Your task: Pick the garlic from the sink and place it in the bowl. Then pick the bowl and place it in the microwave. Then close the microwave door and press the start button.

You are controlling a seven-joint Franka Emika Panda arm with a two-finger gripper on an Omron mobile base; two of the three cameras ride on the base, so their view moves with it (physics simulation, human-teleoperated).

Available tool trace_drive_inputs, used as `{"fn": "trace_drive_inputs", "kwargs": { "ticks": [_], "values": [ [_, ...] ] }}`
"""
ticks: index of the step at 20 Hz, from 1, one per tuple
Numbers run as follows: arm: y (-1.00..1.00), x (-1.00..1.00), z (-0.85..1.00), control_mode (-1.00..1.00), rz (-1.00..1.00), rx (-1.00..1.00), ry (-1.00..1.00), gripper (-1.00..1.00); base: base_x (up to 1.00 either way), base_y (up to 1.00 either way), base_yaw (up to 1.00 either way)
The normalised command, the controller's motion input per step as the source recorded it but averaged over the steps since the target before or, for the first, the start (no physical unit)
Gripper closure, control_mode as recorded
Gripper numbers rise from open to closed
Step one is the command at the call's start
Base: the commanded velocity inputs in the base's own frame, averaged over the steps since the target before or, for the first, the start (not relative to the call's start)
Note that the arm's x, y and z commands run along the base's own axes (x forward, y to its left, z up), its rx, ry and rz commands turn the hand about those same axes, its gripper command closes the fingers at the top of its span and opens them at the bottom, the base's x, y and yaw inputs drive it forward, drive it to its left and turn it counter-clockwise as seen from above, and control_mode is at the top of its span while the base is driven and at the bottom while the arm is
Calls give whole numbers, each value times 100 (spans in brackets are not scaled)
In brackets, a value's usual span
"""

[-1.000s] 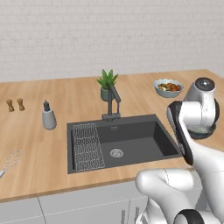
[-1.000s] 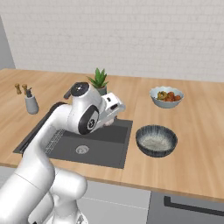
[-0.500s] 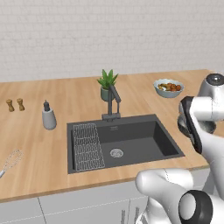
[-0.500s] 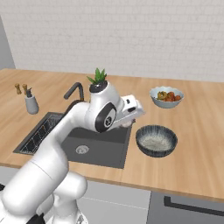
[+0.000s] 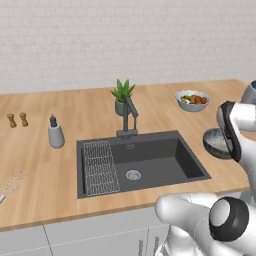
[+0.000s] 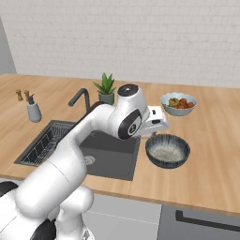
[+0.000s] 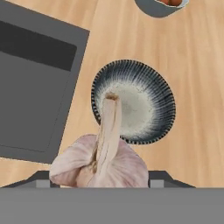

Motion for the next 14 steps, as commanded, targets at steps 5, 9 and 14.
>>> {"fn": "trace_drive_inputs", "kwargs": {
  "ticks": [5, 9, 14],
  "values": [
    [-25, 18, -26, -100, 0, 19, 3, 100, 0, 0, 0],
    [-11, 30, -35, -100, 0, 9, 0, 100, 0, 0, 0],
    [-7, 55, -30, -100, 0, 0, 0, 100, 0, 0, 0]
  ]
}}
